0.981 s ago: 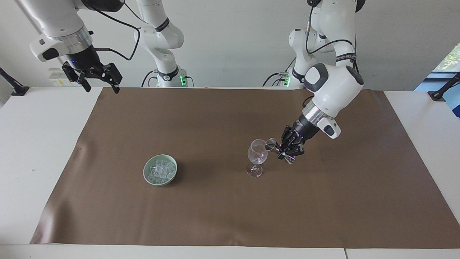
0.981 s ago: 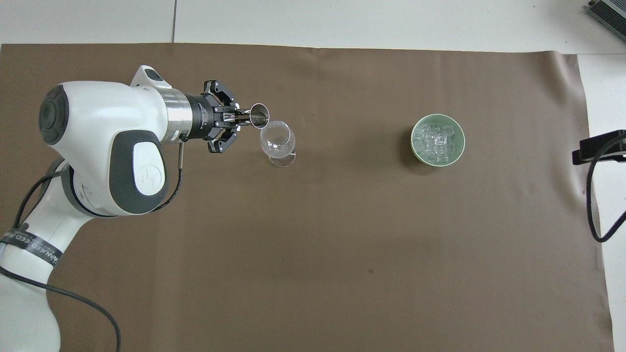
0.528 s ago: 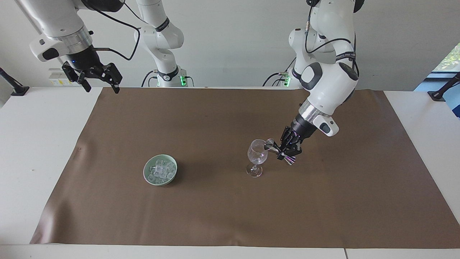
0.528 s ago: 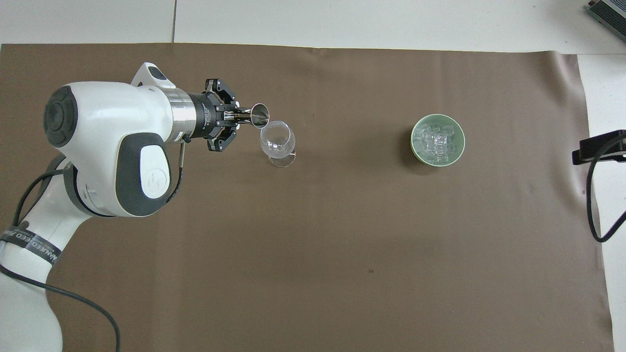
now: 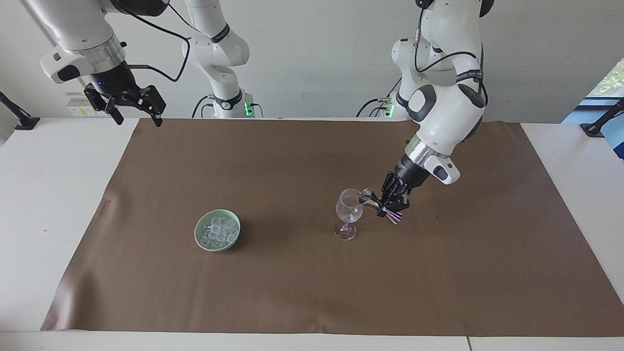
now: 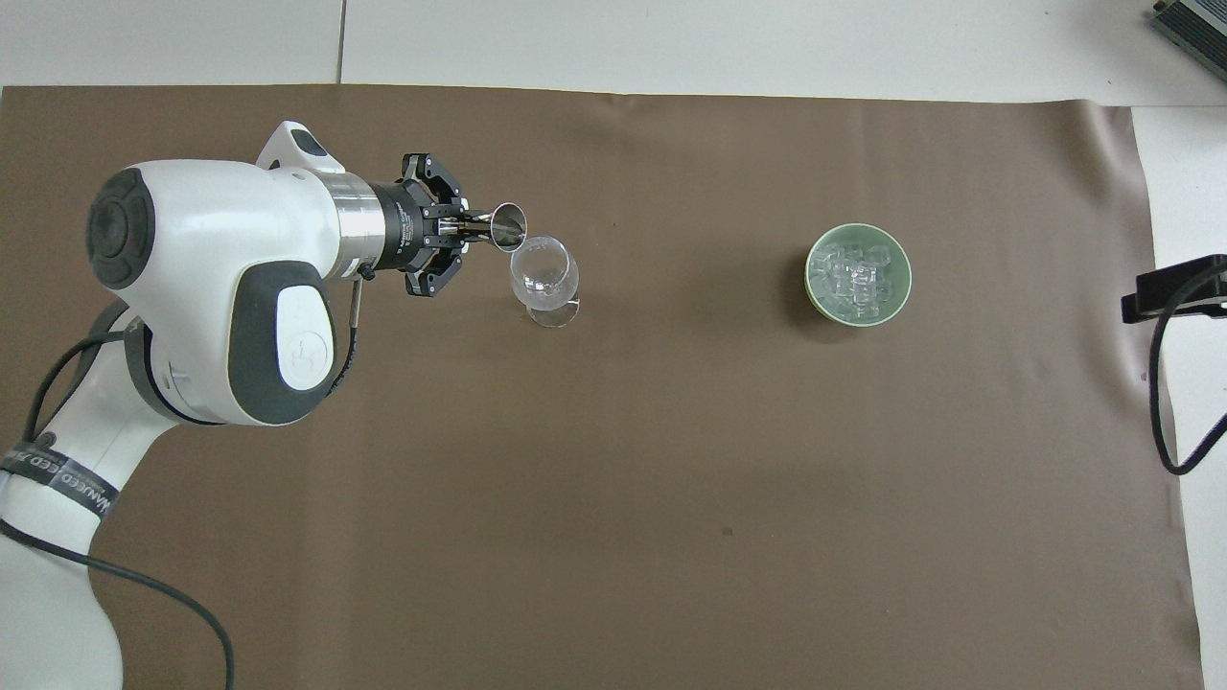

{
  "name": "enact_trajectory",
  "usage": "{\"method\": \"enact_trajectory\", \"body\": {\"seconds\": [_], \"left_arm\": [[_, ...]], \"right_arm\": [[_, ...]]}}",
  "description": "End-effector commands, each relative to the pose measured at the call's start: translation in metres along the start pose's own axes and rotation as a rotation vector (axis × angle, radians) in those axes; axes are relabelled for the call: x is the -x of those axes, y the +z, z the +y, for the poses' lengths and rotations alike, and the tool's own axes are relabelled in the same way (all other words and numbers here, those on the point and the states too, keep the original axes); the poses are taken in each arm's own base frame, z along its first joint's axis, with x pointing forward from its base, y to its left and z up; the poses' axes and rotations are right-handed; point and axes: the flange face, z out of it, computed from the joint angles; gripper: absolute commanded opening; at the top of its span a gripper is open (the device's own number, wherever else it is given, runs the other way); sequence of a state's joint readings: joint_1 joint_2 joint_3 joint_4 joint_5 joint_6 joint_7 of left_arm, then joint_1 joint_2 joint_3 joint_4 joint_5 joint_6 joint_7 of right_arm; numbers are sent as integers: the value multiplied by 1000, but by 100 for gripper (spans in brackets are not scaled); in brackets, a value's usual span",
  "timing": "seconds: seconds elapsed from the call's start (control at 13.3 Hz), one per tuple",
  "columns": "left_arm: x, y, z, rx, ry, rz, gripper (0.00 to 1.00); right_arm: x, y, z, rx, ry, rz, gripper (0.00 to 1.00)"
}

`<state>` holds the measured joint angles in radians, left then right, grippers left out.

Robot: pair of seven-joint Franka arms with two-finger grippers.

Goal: Pour wine and add ice with both arms
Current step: 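Position the jigger above the clear glass with the left gripper, then tilt the jigger over the glass with the left gripper to pour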

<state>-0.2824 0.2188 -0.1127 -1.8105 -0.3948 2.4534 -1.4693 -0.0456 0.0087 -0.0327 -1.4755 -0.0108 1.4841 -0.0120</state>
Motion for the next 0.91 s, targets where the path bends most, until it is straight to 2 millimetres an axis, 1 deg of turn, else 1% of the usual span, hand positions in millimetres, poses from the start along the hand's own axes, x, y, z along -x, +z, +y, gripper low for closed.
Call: {"method": "enact_trajectory", "body": {"seconds": [0.0, 0.23, 0.38, 0.83], "left_arm": [[13, -6, -1, 15, 42, 35, 0], [13, -6, 0, 21, 64, 52, 0], [18, -5, 0, 23, 75, 53, 0], [20, -6, 1, 33, 129, 93, 0]], "right_arm": [[5, -1, -2, -17, 15, -1, 100], [5, -2, -2, -17, 15, 0, 100], [5, -2, -2, -17, 15, 0, 100], [5, -2, -2, -17, 15, 0, 100]]}}
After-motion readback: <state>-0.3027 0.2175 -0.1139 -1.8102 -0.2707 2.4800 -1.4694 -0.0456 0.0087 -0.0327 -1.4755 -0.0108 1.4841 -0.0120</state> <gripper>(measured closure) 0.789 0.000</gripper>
